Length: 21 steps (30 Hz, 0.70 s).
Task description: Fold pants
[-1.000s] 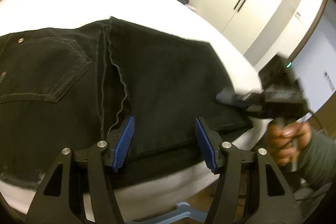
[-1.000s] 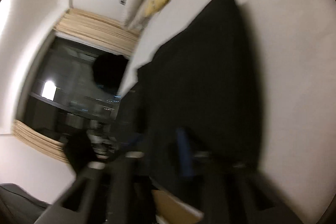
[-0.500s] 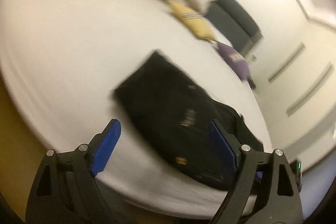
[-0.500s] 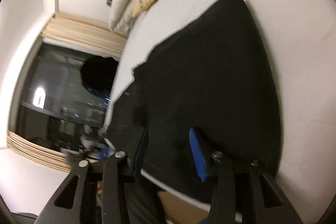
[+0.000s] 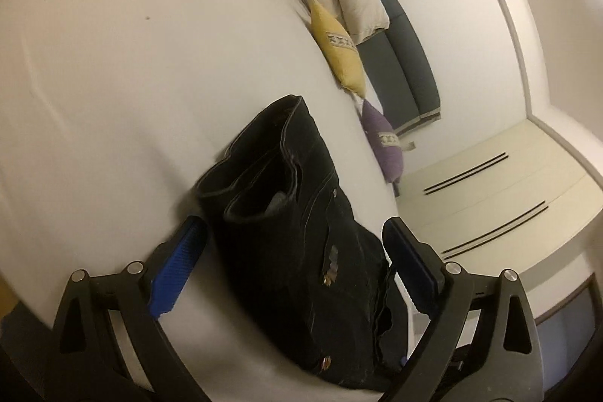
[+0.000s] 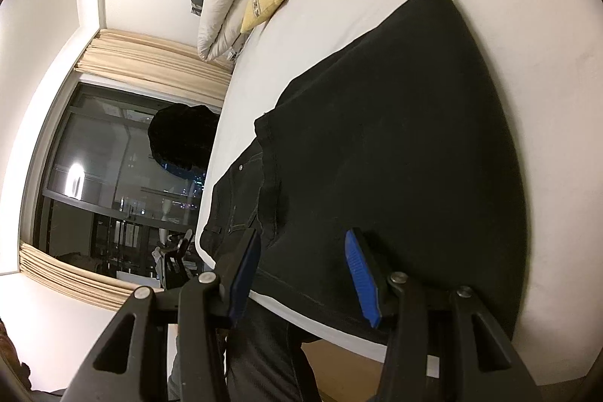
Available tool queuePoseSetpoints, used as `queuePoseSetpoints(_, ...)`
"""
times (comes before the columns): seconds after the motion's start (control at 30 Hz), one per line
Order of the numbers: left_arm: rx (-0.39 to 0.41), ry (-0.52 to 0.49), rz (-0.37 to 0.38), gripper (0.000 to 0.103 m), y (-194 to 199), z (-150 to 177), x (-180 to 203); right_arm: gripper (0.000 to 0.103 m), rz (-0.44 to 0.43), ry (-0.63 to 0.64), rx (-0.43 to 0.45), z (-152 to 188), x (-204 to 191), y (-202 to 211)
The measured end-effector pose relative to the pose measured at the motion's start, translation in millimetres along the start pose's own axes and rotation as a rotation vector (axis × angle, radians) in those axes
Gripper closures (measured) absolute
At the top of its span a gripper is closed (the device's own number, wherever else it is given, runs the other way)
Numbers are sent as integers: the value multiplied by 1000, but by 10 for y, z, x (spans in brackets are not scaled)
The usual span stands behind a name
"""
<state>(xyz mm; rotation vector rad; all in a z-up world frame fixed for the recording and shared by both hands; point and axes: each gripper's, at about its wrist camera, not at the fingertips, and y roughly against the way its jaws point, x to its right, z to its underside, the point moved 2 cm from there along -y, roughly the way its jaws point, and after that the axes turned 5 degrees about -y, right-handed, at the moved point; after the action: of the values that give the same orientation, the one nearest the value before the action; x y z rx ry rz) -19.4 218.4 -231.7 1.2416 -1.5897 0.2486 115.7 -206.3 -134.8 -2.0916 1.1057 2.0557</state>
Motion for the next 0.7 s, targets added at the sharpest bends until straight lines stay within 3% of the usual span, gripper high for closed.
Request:
queuePoseSetpoints(0.13, -45, -67, -26, 11, -98, -94, 42, 52, 4, 1, -7, 24, -58, -9)
queuePoseSetpoints(0.17, -46, -62, -22, 16, -107, -113, 4, 52, 6, 2, -8, 24, -66, -14)
queuePoseSetpoints(0.23, -43, -28, -27, 38, -117, -109, -27, 52, 4, 5, -12, 24, -80, -23)
queuePoseSetpoints(0.3, -47, 10, -44, 74, -110, -104, -109, 52, -7, 5, -14, 20, -107, -36)
queuePoseSetpoints(0.33, -53, 23, -54, 80, -124, -101, -157, 52, -12, 5, -15, 14, -126, -51)
queuePoseSetpoints(0.47, -62, 35, -52, 90, -149, -110, -231, 52, -23, 9, -22, -17, -183, -112)
queuePoseSetpoints(0.7, -30, 47, -60, 92, -156, -92, -17, 52, -42, 55, -68, -104, -511, -414)
